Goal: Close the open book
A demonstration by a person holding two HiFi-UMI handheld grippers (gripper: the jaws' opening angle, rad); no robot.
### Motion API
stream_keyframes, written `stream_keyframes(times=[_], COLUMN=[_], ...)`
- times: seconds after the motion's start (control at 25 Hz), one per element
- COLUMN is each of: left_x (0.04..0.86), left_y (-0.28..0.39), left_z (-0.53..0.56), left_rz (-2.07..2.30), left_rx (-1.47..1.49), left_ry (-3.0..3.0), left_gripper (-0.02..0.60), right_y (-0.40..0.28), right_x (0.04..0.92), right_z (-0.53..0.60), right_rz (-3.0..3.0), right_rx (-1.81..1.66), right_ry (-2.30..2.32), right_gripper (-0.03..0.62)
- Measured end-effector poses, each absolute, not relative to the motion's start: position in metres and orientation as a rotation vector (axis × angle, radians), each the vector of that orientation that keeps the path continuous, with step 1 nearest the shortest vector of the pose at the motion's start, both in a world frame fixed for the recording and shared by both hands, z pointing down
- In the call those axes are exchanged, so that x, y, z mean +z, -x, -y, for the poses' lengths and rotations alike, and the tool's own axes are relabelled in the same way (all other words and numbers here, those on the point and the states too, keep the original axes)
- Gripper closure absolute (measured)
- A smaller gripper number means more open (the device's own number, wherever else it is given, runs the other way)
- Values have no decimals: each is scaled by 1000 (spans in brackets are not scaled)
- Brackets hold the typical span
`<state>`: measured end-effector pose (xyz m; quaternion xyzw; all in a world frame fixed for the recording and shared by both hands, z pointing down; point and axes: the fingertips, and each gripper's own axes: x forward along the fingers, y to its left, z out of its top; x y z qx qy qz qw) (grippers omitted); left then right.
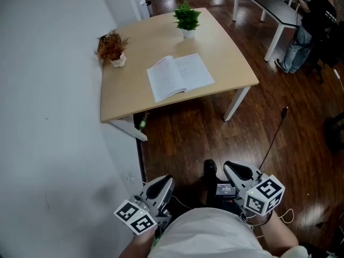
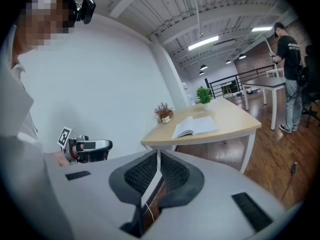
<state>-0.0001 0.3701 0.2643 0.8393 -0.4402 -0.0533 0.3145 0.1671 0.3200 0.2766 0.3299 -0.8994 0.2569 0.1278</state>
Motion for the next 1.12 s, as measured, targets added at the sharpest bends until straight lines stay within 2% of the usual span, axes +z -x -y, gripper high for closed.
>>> stream_keyframes(times=[0.2,0.68,1.12], left_x=[266,266,275], left_y=[-3,-31,5], left_z=[-334,-204,-142], left_rz=[1202,1293,1300], left_rx=[-133,-143,-147], left_ry=[-2179,-2116,-2070], left_gripper=[583,583,583], right_y=[-161,-165,-115], right_x=[281,289,299], right_z=[-275,-149,-100], right_rz=[2638,2607,2587], right_rx=[738,420,362], right_ry=[-870,-622,-496], right_gripper=[591,591,591])
